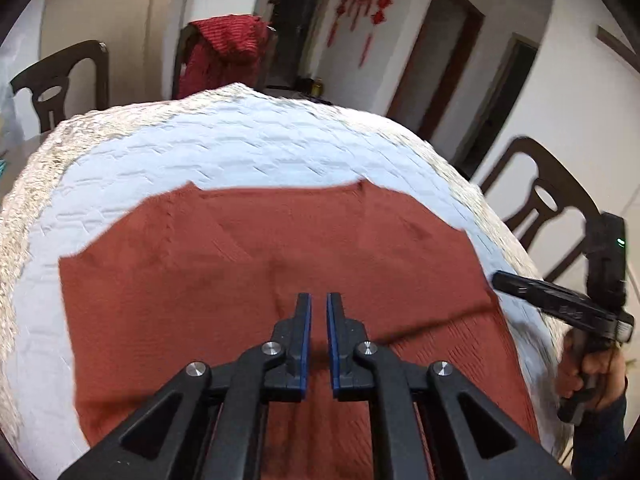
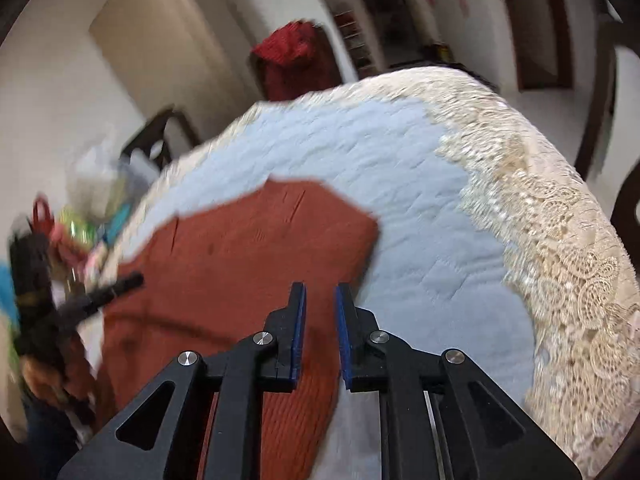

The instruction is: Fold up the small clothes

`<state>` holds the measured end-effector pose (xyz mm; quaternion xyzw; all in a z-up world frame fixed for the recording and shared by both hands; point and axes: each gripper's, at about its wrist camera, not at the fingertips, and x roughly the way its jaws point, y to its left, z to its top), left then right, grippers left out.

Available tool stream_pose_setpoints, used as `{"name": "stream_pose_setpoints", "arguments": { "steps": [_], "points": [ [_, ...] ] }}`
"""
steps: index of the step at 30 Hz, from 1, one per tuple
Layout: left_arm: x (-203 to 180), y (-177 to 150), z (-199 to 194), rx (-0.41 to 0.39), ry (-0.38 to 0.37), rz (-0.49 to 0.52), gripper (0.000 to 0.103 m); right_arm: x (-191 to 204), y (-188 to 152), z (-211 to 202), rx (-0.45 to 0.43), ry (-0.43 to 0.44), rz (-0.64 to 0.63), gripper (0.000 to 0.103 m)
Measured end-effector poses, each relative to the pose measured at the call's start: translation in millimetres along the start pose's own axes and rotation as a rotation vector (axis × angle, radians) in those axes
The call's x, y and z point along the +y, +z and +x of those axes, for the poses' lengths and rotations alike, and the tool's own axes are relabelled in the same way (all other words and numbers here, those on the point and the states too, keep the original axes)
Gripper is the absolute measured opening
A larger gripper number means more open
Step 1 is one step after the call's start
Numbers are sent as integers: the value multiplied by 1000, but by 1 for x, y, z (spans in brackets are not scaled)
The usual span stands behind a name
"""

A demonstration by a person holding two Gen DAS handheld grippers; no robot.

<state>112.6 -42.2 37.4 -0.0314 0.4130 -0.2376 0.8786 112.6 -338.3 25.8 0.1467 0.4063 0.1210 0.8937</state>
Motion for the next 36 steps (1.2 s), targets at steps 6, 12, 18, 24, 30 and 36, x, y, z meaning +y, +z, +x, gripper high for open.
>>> {"name": "stream_pose_setpoints", "arguments": {
  "steps": [6, 12, 18, 24, 30, 36],
  "points": [
    [-5, -16, 18, 65, 29, 42, 10, 6, -12, 13, 65, -71, -79, 17],
    [6, -17, 5, 22, 58, 20, 10, 21, -12, 2, 23, -58, -144, 17],
    [48, -25, -34, -76, 174, -74, 18, 19, -13, 5, 35, -65, -135, 17],
    [93, -43, -34, -50, 249, -156, 19, 18, -14, 14, 60, -72, -131, 21],
    [97, -43, -37, -59, 235, -170, 19, 18, -15, 6, 43, -87, -137, 20],
    [103, -43, -31, -51, 248, -166, 19, 16, -15, 12, 61, -87, -135, 21]
  ]
}}
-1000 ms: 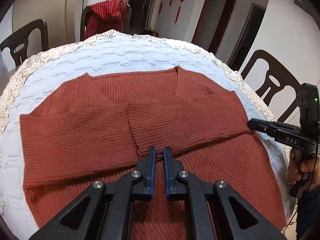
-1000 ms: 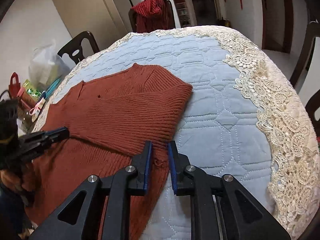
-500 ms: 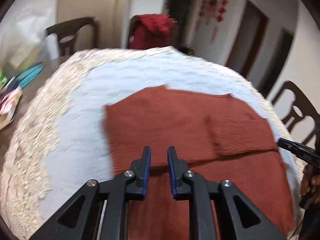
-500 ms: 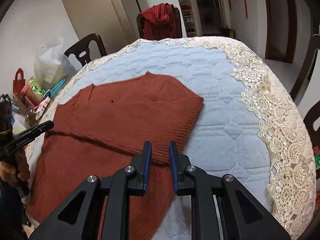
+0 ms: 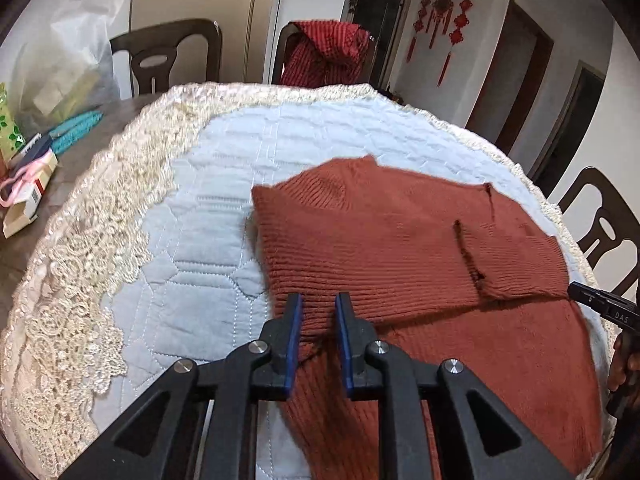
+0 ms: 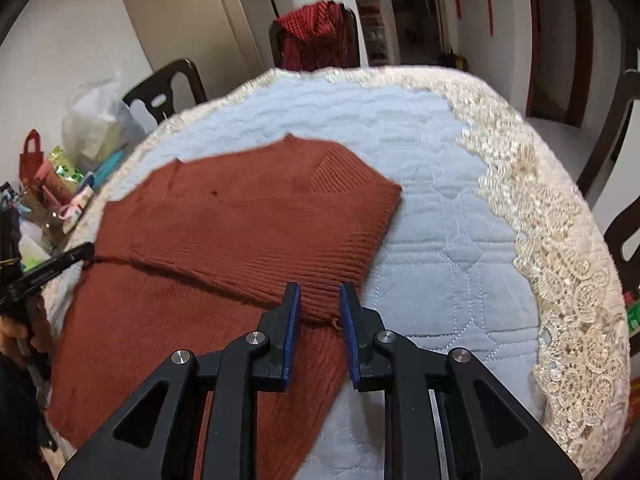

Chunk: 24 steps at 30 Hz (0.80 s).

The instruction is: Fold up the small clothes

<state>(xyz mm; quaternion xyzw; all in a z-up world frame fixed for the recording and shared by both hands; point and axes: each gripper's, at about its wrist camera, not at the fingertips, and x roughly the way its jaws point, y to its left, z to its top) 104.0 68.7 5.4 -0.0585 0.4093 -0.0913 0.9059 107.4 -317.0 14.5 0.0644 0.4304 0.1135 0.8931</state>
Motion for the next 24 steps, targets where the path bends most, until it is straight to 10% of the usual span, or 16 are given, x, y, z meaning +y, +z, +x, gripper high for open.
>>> {"name": "stream_pose_setpoints", "arguments": {
  "steps": [24],
  "points": [
    [-7, 18, 2, -22, 118, 49, 31, 4, 36, 17, -33, 5, 19, 25]
  ]
}}
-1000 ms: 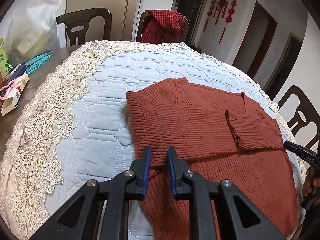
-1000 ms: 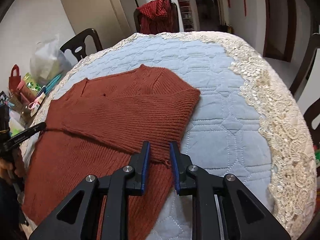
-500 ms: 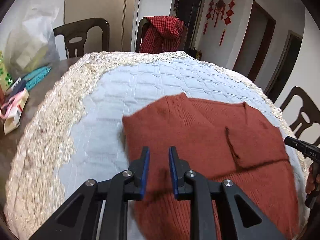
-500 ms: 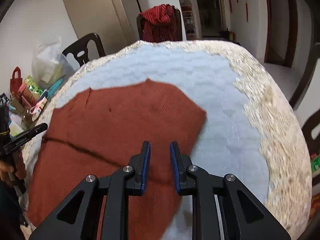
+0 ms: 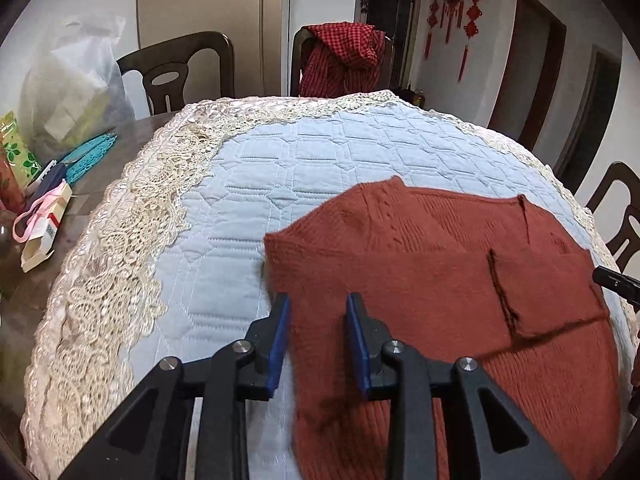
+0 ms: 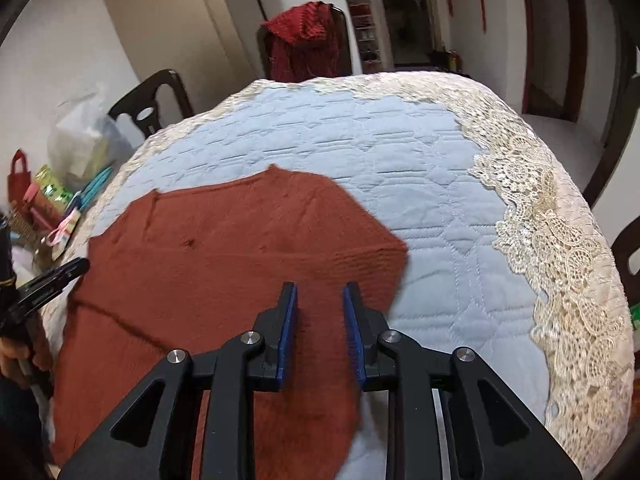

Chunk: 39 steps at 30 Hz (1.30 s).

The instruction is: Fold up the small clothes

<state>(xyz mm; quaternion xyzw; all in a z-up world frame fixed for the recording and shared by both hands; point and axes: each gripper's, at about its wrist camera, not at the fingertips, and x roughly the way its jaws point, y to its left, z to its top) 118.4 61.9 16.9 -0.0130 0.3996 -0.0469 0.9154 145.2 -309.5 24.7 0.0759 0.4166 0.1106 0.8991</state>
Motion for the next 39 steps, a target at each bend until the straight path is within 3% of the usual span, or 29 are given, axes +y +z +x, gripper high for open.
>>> {"name": "stream_pose_setpoints", "arguments": {
  "steps": [4, 7, 10, 17, 21, 23, 24, 25, 39],
  "points": [
    [-7, -7, -14, -16, -2, 15, 33, 13, -11, -11, -4, 21, -39, 25],
    [-12, -13, -17, -20, -4, 39, 40, 20, -20, -11, 19, 37, -69, 26],
    [-13, -22, -12, 15, 4, 46, 40, 22, -29, -6, 35, 11, -95, 26],
    [-12, -36, -33, 1, 3, 51, 40, 26, -43, -27, 37, 25, -88, 27],
    [-9, -55, -46, 13, -24, 39, 40, 25, -59, -38, 40, 57, -63, 28],
    [-6, -66, -54, 16, -39, 30, 40, 22, -68, -46, 38, 65, -45, 38],
    [-5, -72, -59, 17, -48, 26, 40, 20, -71, -48, 38, 65, -37, 47],
    [-4, -78, -63, 21, -57, 22, 40, 18, -76, -52, 37, 69, -26, 49],
    [3, -147, -116, 40, -179, -69, 46, 23, -146, -91, 61, 240, 98, 49]
  ]
}}
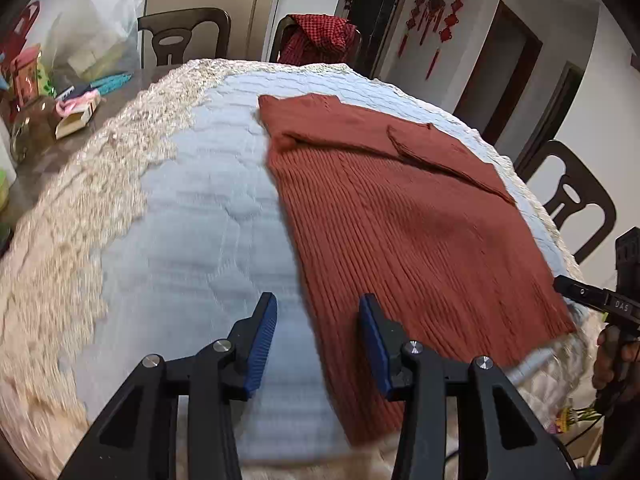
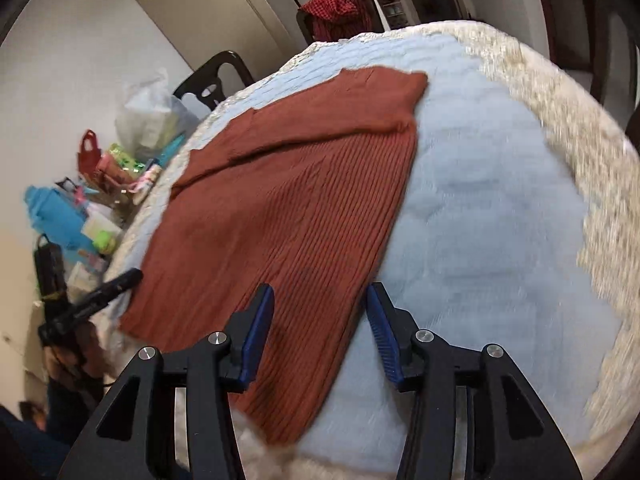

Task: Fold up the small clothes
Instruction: 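Open both tools and move them to the sweater hem, then grasp the hem with the left tool while the right tool grasps it too, lifting toward the collar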

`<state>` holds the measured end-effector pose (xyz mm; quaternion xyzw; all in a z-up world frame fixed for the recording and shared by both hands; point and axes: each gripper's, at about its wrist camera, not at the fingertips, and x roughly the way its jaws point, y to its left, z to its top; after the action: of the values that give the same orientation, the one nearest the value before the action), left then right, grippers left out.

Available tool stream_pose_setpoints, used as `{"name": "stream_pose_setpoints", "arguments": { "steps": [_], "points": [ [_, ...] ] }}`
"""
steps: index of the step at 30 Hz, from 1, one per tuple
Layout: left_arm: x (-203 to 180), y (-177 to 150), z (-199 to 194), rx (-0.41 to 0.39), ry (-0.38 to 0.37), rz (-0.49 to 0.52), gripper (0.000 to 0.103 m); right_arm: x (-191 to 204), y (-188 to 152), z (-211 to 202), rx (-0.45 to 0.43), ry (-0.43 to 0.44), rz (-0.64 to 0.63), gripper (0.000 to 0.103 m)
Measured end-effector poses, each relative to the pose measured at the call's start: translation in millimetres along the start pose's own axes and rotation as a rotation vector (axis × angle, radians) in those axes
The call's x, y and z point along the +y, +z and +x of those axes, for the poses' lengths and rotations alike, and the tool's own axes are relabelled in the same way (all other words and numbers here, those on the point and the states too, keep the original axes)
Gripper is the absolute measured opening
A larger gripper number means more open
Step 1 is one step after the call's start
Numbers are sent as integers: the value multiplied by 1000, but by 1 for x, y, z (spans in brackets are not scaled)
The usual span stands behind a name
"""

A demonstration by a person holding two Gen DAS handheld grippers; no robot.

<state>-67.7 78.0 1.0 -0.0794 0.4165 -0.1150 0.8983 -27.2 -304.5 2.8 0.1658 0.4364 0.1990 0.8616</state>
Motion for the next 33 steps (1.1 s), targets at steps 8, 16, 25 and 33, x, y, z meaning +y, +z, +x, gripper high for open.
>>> {"name": "stream_pose_setpoints", "arguments": {
  "steps": [8, 16, 25, 33],
  "points": [
    [-11, -14, -6, -29, -50, -20, 53, 7, -27, -10, -10, 75, 30, 49],
    [-12, -3, 4, -35, -91, -47, 54, 2, -19, -1, -21, 135, 105, 49],
    [-14, -10, -1, -9, -100, -45, 51, 4, -24, -3, -3, 143, 89, 38],
    [2, -9, -2, 28, -144, -137, 30, -2, -21, 4, 6, 163, 116, 11]
  ]
}}
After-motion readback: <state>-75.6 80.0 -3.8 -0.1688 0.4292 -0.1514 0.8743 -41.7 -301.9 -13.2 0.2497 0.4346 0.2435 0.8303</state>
